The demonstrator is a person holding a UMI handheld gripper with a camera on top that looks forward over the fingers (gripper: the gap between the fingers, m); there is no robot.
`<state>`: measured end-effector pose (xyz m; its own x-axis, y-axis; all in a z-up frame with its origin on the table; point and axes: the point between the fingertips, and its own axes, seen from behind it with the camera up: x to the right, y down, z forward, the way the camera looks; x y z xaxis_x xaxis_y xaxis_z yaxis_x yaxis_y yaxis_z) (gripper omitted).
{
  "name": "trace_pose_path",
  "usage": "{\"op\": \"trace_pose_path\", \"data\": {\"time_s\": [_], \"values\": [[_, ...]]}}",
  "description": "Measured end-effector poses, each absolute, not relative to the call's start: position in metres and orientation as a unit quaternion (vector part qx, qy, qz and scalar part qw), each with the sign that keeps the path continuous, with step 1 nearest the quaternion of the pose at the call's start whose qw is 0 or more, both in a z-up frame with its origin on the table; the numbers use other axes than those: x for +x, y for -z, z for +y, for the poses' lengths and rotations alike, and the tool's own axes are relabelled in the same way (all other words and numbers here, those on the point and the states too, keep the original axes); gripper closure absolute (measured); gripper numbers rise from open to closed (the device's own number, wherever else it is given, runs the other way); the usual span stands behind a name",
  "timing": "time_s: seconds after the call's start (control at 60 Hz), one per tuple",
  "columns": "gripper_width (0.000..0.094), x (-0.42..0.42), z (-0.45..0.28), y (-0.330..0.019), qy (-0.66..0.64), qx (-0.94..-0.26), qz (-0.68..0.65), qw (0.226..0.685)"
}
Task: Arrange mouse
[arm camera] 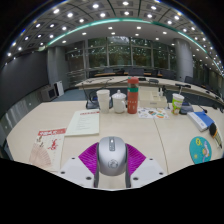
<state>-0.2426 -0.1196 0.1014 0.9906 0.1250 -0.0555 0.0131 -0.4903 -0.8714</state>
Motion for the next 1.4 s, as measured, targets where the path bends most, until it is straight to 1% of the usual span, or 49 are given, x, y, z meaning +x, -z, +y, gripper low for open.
{"op": "trace_pose_path", "data": {"time_s": [0.067, 0.15, 0.217, 0.267, 0.317, 0.383, 0.483, 0.55, 0.633, 0.733, 0.867, 0.917, 0.95, 0.983, 1.033, 1.05, 1.1, 1.15, 1.25, 1.4], "values": [[0.0579, -0.217, -0.119, -0.154, -0.069, -0.84, -0.034, 0.536], [0.058, -0.156, -0.117, -0.207, -0.069, -0.818, -0.019, 0.571], [0.0581, -0.093, -0.114, -0.236, -0.059, -0.806, -0.005, 0.589], [0.0581, -0.044, -0.109, -0.245, -0.048, -0.805, 0.006, 0.591], [0.0581, 0.008, -0.106, -0.24, -0.031, -0.807, 0.018, 0.589], [0.0582, 0.068, -0.102, -0.212, -0.013, -0.823, 0.027, 0.568], [0.0583, 0.142, -0.101, -0.151, 0.004, -0.85, 0.043, 0.526], [0.0582, 0.173, -0.102, -0.104, 0.013, -0.866, 0.043, 0.499], [0.0581, 0.194, -0.104, -0.06, 0.014, -0.88, 0.043, 0.473], [0.0574, 0.204, -0.107, -0.023, 0.009, -0.888, 0.046, 0.457], [0.0482, 0.202, -0.109, 0.009, -0.011, -0.898, 0.041, 0.438], [0.0446, 0.201, -0.109, 0.007, -0.007, -0.895, 0.034, 0.444], [0.0399, 0.203, -0.112, 0.007, 0.002, -0.897, 0.029, 0.441], [0.0299, 0.202, -0.117, 0.006, 0.01, -0.899, 0.025, 0.436], [0.0087, 0.2, -0.122, 0.0, 0.017, -0.899, 0.018, 0.437], [0.0061, 0.2, -0.125, -0.003, 0.02, -0.899, 0.017, 0.437], [0.0088, 0.197, -0.134, -0.016, 0.025, -0.897, 0.013, 0.441], [0.0075, 0.191, -0.147, -0.032, 0.032, -0.894, 0.015, 0.446], [0.0076, 0.178, -0.182, -0.068, 0.042, -0.889, 0.021, 0.456], [0.0076, 0.152, -0.255, -0.125, 0.059, -0.878, 0.037, 0.474]]}}
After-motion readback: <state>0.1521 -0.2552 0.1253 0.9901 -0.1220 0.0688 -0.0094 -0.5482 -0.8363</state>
